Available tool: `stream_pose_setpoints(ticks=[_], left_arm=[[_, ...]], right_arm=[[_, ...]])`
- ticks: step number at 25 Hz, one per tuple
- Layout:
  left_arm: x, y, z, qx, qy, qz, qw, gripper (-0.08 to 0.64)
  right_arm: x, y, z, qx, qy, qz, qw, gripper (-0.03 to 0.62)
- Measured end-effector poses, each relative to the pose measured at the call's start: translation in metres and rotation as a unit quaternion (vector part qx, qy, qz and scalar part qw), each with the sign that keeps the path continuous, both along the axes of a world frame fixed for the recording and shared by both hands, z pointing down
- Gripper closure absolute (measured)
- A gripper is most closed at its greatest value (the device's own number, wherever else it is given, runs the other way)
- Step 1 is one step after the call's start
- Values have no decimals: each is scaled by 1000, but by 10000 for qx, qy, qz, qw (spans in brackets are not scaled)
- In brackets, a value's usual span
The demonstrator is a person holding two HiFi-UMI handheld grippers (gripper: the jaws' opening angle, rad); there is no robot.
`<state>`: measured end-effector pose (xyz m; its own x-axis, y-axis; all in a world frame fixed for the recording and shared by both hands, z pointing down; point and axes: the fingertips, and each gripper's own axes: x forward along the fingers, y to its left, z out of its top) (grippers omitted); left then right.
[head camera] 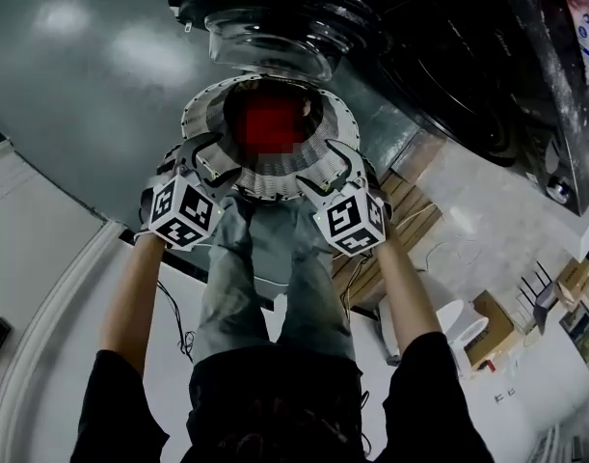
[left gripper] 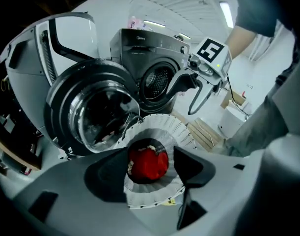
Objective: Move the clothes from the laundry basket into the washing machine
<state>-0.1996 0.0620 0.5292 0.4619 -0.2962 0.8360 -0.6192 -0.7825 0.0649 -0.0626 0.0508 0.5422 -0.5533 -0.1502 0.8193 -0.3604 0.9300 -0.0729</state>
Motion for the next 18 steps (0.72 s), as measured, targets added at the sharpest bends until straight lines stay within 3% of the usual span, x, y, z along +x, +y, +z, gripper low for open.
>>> stream_pose_setpoints(ticks=[8,18], left_arm=[[8,7,122,-136,-598,949,9936,259],[22,-8,241,-220,-887,1267,9877,242]], right_arm=[[-6,14,113,50,345,-715,9968,195],[-32,6,226,281,472,-1325,9897,175]])
